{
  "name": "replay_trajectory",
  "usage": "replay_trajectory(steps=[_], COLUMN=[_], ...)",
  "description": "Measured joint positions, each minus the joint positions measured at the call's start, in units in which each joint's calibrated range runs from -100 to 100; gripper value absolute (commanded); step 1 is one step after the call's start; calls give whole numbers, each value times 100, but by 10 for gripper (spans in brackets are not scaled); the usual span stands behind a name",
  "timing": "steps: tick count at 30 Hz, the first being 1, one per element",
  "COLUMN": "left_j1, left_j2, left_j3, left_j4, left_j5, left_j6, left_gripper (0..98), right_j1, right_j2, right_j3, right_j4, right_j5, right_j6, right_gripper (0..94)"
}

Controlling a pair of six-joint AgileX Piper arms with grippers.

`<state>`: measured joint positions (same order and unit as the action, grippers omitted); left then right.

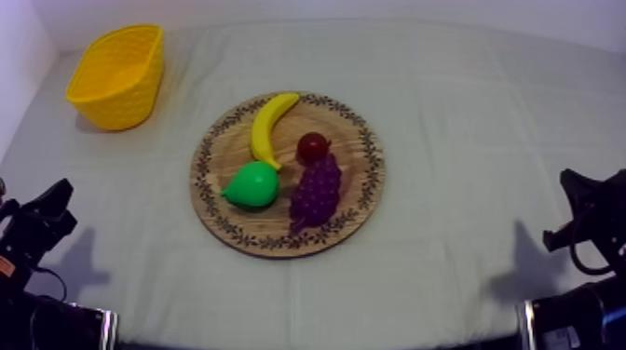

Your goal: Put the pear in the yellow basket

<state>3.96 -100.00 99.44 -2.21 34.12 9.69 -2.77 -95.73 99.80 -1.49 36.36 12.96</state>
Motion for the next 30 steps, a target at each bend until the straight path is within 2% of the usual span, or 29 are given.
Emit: replay_trajectory(steps=[18, 23, 30], left_j1=[0, 0, 168], left_j2=[0, 0, 0], left_j3=[-14, -29, -29], left_j4=[6, 11, 42], left_j5=[62, 97, 112], left_j6=[22, -73, 100], left_gripper=[0, 0, 0], right_j1=[0, 0, 0], right_j2=[0, 0, 0], right_j3=[0, 0, 0], right_j4=[0, 0, 0], right_j5=[0, 0, 0], right_j6=[0, 3, 6], right_gripper=[4, 4, 4])
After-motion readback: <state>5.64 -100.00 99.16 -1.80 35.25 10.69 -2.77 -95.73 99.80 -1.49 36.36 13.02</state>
